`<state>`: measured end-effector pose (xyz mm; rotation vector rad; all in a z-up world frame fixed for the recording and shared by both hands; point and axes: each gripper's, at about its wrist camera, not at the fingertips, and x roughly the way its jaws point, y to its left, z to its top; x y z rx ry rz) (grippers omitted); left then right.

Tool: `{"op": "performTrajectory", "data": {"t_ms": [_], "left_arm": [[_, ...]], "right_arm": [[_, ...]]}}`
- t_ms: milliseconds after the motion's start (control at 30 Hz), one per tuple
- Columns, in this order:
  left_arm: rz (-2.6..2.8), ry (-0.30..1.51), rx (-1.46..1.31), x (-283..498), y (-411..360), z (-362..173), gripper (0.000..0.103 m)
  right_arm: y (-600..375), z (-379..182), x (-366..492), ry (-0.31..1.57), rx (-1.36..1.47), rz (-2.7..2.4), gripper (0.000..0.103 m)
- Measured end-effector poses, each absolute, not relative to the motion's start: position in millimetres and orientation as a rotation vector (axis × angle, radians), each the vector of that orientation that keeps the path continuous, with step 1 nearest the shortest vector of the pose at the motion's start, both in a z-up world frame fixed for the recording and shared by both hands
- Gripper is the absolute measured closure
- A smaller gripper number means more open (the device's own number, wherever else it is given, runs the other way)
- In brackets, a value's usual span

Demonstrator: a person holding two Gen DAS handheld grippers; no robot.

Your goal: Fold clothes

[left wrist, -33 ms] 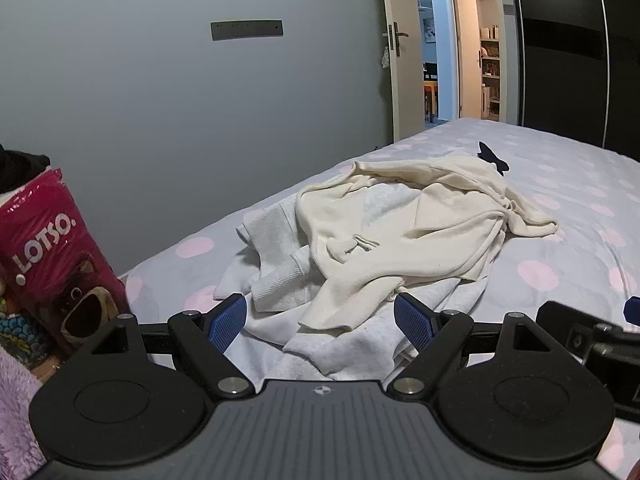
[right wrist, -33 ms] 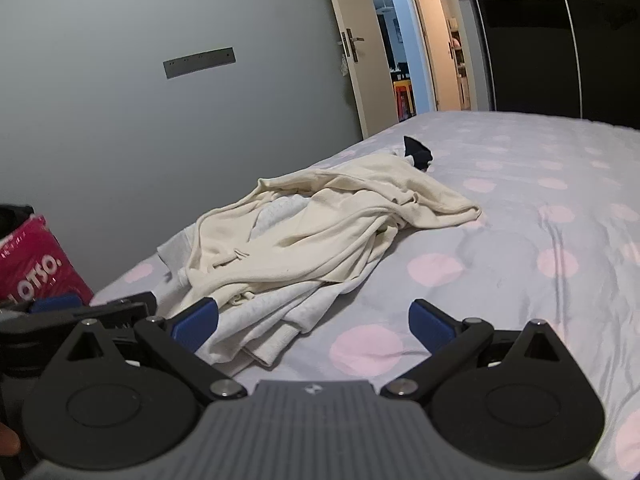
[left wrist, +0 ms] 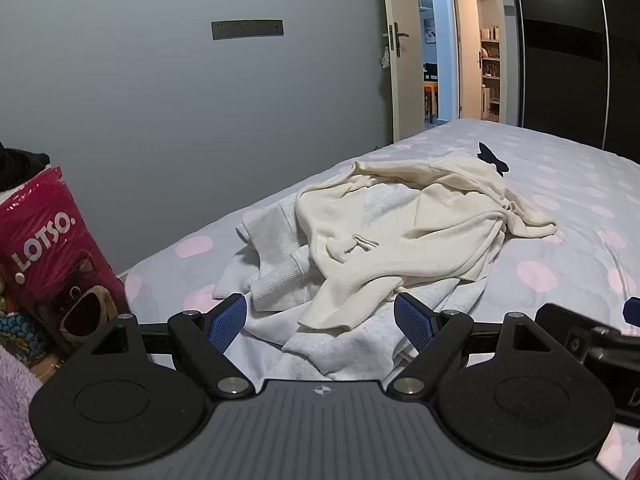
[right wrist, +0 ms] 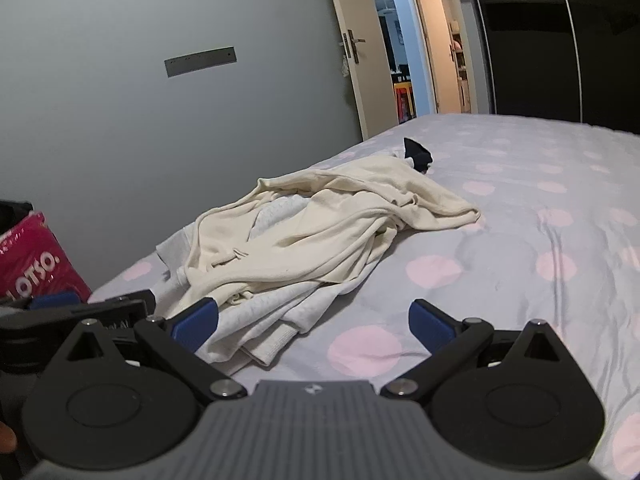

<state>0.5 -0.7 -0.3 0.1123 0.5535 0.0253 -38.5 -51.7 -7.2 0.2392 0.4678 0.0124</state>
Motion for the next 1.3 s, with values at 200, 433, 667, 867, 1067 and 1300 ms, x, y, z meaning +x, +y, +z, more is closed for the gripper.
{"op": "performTrajectory", "data": {"t_ms": [200,433,667,867,1067,1300], "left_arm": [[0.031,0.541,0.122,-1.3,-4.4,-3.8,0.022],[0.028,0.56,0.124,1.8,-3.1,-4.0,0.022],[0.022,0.568,0.129,-0.1,-4.1,-4.5,0.022],[0.021,0.569,0.137,1.1,-6.9,-5.5,0.022],[0.023,0.584,0.143,2.0,-9.0,-8.7,0.022],[0.02,0.593,0.14,1.6,-8.1,-9.8,0.022]], "right_arm": [[-67.2,-10.8,-35.6,0.454,0.26,0.016,0.001],[-47.5,-8.3,-36.5,0.469,0.177,-0.02,0.001],[-47.6,-11.5,-35.5,0.484,0.168,-0.034,0.001],[-49.2,-11.7,-35.3,0.488,0.161,-0.038,0.001],[-48.2,-12.1,-35.3,0.491,0.151,-0.032,0.001],[-46.7,-13.4,-34.7,0.499,0.142,-0.03,0.001]]}}
